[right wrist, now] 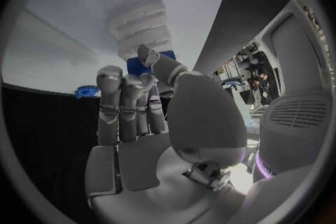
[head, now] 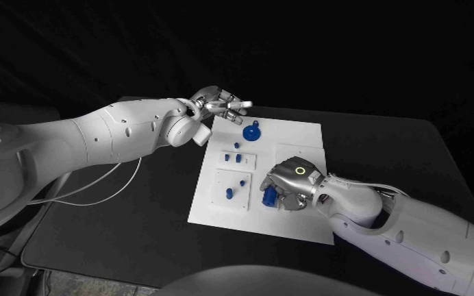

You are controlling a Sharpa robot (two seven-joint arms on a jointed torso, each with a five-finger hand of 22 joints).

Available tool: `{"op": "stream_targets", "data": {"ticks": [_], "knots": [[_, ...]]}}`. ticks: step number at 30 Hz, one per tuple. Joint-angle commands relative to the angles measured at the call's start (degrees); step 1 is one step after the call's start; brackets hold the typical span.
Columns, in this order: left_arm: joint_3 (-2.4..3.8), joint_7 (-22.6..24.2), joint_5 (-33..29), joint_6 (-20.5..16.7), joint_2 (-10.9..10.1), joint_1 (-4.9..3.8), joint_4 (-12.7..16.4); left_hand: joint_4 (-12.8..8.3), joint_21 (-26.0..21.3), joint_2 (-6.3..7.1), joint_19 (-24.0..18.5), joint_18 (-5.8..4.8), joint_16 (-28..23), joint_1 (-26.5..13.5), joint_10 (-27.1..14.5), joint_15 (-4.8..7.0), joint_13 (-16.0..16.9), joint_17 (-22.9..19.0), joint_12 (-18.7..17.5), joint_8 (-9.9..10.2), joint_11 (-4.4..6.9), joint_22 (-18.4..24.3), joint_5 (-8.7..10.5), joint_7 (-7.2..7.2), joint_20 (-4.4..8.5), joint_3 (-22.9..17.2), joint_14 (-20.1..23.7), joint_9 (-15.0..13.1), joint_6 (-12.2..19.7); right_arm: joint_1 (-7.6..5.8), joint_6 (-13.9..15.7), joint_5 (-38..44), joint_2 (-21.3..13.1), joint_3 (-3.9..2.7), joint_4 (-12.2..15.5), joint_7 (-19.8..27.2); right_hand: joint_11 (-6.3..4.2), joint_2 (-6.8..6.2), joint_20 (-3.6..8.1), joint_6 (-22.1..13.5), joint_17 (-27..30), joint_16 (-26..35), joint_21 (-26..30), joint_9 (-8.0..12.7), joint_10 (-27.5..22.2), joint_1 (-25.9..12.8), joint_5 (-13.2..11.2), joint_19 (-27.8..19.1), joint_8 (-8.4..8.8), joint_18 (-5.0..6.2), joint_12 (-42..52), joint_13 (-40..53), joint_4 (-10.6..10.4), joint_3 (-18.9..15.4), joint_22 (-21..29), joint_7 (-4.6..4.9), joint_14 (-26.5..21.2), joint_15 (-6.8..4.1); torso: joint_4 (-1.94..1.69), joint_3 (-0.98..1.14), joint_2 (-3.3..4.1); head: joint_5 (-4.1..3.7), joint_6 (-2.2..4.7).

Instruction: Assemble the parts on the task board

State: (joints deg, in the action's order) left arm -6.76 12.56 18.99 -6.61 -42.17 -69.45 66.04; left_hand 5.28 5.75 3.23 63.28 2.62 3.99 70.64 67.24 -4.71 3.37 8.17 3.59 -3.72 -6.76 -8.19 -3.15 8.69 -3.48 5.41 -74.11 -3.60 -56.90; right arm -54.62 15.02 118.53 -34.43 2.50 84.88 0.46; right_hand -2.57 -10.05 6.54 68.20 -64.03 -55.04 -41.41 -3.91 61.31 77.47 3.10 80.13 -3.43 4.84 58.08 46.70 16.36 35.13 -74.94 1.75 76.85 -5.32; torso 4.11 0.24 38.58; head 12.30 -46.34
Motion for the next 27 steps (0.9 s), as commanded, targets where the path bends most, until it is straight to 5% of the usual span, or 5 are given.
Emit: {"op": "stream_targets", "data": {"ticks": [1, 2, 8, 27], "knots": [[0.03, -0.16, -0.19, 0.46, 0.08, -0.01, 0.06, 0.16, 0.23, -0.16, -0.02, -0.81, -0.32, -0.03, -0.35, 0.08, 0.07, -0.07, -0.13, 0.01, 0.12, 0.10, 0.31, -0.05, -0.19, 0.04, 0.32, -0.08, 0.34, 0.17, -2.93, 0.26, -0.15, 0.14, -0.60, -1.19, -0.10, -0.86, -0.23, -4.01, 0.55, 0.92, 2.27, 0.24, -0.87, 0.55, -0.01, -0.89, -0.08, 0.78, -0.49, -0.32, -0.09, 0.43, -3.01, -1.08, -0.99, 0.07, 0.04, -0.01, -0.05, -0.01, -0.12], [0.03, -0.18, -0.18, 0.46, 0.08, -0.01, 0.06, 0.16, 0.23, -0.16, -0.02, -0.81, -0.32, -0.03, -0.35, 0.08, 0.07, -0.07, -0.13, 0.01, 0.12, 0.10, 0.31, -0.05, -0.19, 0.04, 0.32, -0.08, 0.34, 0.17, -3.14, 0.25, -0.19, 0.14, -0.65, -1.29, -0.26, -1.02, -0.23, -5.17, 0.62, 0.96, 2.73, 0.16, -0.93, 0.75, 0.00, -0.96, -0.14, 0.85, -0.62, -0.48, -0.15, 0.29, -2.93, -1.60, -1.11, 0.01, 0.03, 0.00, -0.06, 0.00, -0.13], [0.03, -0.26, -0.17, 0.51, 0.05, -0.01, 0.03, -0.12, 0.28, -0.38, -0.02, -0.79, -0.31, 0.04, -0.33, 0.08, 0.07, -0.03, -0.12, 0.00, 0.13, 0.13, 0.31, -0.06, -0.20, 0.20, 0.33, -0.08, 0.32, 0.18, -3.74, 0.15, -0.40, 0.15, -0.67, -1.31, 0.17, -0.77, -0.37, -2.55, 0.70, 0.66, 3.16, -0.13, -1.22, 0.72, 0.16, -0.94, -0.20, 0.99, -0.28, -0.57, -0.09, 0.80, -3.06, -0.42, -1.36, 0.23, 0.08, 0.02, -0.08, 0.01, -0.24], [0.03, -0.47, -0.07, 0.55, 0.03, -0.01, -0.11, -0.36, 0.33, -0.47, -0.03, -0.79, -0.31, 0.06, -0.36, 0.08, 0.07, 0.00, -0.13, 0.01, 0.13, 0.20, 0.31, -0.06, -0.20, 0.36, 0.33, -0.08, 0.33, 0.34, -3.08, -0.32, -1.01, 0.15, 0.24, -1.04, 0.16, -1.09, -0.46, -1.67, 0.94, 0.05, 2.48, -0.05, -1.31, 0.25, 0.85, -0.98, -0.17, 1.17, 0.31, -0.87, -0.13, 1.77, -3.09, -0.34, -1.42, 0.25, 0.08, 0.08, -0.06, 0.09, -0.30]]}}
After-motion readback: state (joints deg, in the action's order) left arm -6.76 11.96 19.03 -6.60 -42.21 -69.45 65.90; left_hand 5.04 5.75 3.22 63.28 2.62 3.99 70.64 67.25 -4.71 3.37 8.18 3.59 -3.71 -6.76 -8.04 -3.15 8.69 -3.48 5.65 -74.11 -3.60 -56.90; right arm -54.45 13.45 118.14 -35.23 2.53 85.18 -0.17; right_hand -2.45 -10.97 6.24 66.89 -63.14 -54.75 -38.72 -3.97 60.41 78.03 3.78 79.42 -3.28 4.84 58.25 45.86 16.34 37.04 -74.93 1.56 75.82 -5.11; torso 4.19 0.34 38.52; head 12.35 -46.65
